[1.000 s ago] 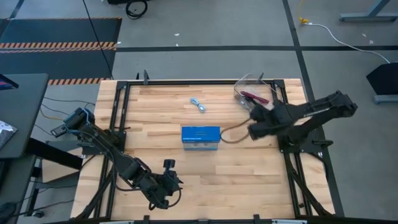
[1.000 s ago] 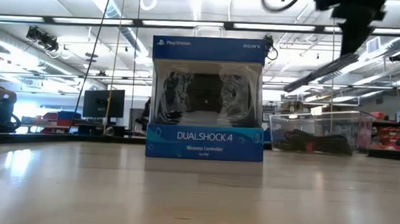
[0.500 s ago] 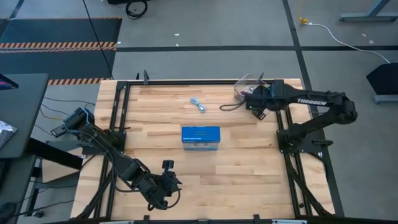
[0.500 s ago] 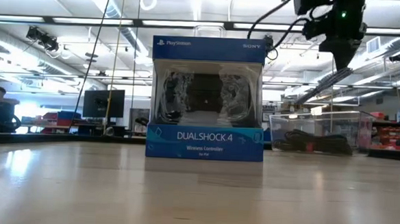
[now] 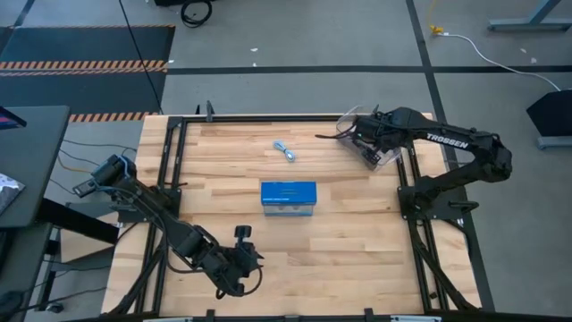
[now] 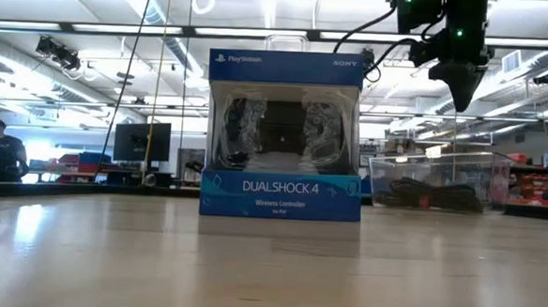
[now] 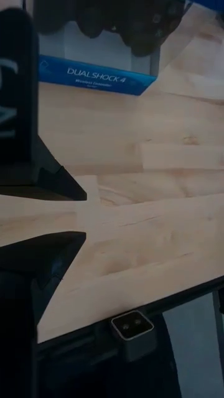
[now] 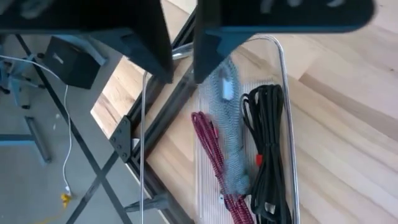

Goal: Pick and place USB-C Cables
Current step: Put the white charger cable into the container

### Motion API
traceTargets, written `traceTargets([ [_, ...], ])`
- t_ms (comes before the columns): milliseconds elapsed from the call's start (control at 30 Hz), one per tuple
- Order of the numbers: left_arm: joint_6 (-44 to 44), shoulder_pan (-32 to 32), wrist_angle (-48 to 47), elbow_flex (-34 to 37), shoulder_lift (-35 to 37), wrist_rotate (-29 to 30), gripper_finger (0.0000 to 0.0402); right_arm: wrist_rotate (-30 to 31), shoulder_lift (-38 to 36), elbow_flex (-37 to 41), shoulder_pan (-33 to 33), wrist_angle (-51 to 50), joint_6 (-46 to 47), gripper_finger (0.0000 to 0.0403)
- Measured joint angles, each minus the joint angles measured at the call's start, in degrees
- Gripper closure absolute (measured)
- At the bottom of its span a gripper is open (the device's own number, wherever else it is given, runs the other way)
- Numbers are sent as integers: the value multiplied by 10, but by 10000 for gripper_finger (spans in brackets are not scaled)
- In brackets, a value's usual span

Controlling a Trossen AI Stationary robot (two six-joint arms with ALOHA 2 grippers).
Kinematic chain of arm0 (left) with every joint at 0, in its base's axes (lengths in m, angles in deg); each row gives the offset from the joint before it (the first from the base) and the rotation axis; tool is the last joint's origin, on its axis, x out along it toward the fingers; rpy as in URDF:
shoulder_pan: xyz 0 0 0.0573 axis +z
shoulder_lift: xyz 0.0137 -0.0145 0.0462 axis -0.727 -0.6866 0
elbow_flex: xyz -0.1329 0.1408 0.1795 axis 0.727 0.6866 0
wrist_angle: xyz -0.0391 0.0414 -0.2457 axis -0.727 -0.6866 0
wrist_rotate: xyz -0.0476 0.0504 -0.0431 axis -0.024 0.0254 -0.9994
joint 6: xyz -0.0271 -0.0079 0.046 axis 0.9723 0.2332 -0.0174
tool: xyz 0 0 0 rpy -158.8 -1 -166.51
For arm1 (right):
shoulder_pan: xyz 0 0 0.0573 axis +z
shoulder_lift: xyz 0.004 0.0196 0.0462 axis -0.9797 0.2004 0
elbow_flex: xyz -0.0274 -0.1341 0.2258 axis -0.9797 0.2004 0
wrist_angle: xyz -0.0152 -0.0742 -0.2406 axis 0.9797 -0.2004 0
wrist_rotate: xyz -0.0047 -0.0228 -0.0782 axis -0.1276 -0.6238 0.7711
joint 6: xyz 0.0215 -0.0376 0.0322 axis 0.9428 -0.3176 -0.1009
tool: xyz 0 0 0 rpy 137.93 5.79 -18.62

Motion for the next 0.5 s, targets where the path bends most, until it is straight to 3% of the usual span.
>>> traceTargets([
  [300,-17,12,0,0,0,0,303,-4,0,0,2,16,-22,240],
  [433,-13,12,-12,0,11,0,303,-10,0,0,11,55,-24,223],
  [500,-6,15,-9,0,17,0,303,-42,0,0,14,76,-24,221],
])
